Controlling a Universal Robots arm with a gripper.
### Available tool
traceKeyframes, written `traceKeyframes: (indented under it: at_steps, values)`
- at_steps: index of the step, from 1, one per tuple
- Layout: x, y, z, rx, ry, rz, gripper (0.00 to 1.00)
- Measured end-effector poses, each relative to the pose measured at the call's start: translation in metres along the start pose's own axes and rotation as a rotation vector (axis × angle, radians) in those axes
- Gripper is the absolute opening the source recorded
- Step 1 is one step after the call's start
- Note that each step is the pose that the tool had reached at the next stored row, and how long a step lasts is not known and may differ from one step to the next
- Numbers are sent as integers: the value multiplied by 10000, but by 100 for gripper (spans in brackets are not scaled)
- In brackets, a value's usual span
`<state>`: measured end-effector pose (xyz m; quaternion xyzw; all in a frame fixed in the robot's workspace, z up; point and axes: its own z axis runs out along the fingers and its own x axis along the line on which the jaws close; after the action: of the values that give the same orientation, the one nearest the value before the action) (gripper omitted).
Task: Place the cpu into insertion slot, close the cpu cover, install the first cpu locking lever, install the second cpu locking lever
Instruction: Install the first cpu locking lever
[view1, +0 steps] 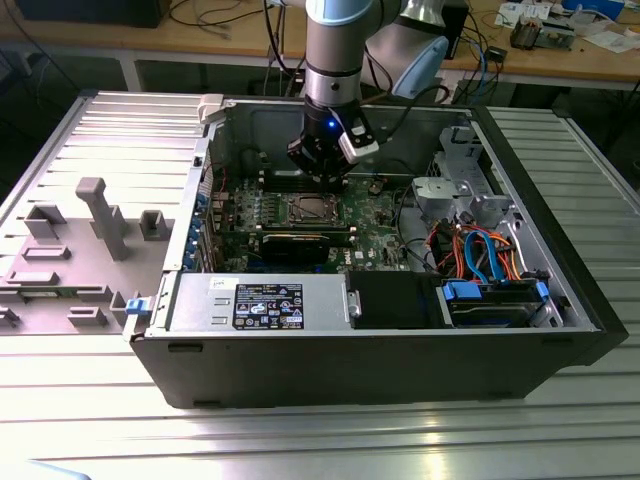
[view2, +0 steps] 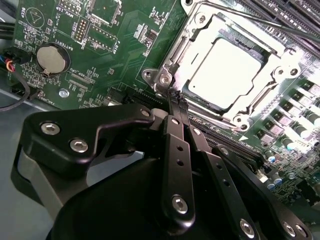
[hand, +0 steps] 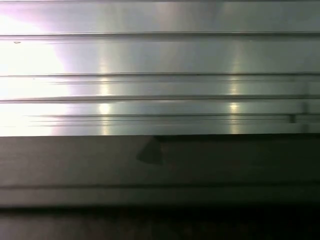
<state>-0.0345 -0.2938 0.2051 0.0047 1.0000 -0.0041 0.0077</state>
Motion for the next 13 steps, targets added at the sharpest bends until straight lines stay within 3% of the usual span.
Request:
traceKeyframes:
  at_steps: [13]
  values:
    - [0, -39, 1, 3, -1, 1, 11]
